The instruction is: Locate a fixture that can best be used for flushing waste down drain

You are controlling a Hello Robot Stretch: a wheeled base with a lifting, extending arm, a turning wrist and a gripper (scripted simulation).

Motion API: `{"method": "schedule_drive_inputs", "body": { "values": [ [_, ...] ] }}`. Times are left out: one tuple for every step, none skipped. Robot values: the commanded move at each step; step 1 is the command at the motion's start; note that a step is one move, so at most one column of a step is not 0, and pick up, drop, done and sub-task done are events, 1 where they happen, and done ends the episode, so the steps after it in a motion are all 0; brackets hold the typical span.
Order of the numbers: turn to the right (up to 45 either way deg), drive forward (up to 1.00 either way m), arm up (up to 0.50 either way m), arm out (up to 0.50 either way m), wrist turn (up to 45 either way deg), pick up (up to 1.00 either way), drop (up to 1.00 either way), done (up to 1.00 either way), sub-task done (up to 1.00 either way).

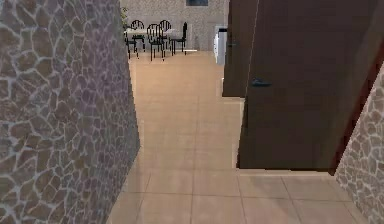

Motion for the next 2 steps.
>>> {"method": "schedule_drive_inputs", "body": {
  "values": [
    [0.0,1.00,0.00,0.00,0.0,0.00,0.00,0.00,0.00],
    [0.0,0.95,0.00,0.00,0.0,0.00,0.00,0.00,0.00]
  ]
}}
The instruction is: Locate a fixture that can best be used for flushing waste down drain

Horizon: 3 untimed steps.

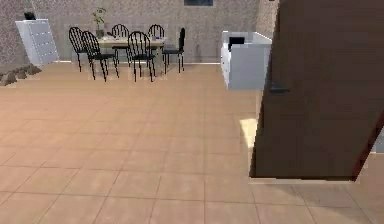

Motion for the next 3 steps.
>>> {"method": "schedule_drive_inputs", "body": {
  "values": [
    [45.0,0.00,0.00,0.00,0.0,0.00,0.00,0.00,0.00],
    [24.0,0.00,0.00,0.00,0.0,0.00,0.00,0.00,0.00],
    [0.0,0.35,0.00,0.00,0.0,0.00,0.00,0.00,0.00]
  ]
}}
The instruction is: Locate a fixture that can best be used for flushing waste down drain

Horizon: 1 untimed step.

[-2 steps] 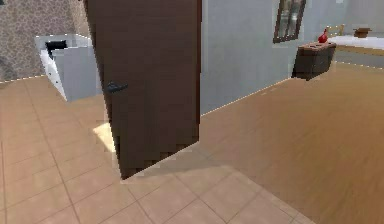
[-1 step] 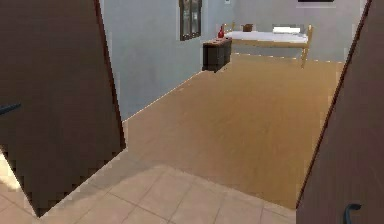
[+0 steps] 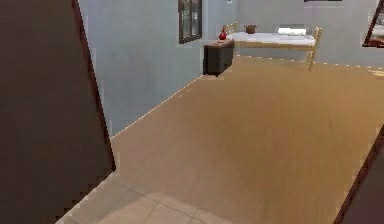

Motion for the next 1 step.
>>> {"method": "schedule_drive_inputs", "body": {
  "values": [
    [-3.0,0.00,0.00,0.00,0.0,0.00,0.00,0.00,0.00]
  ]
}}
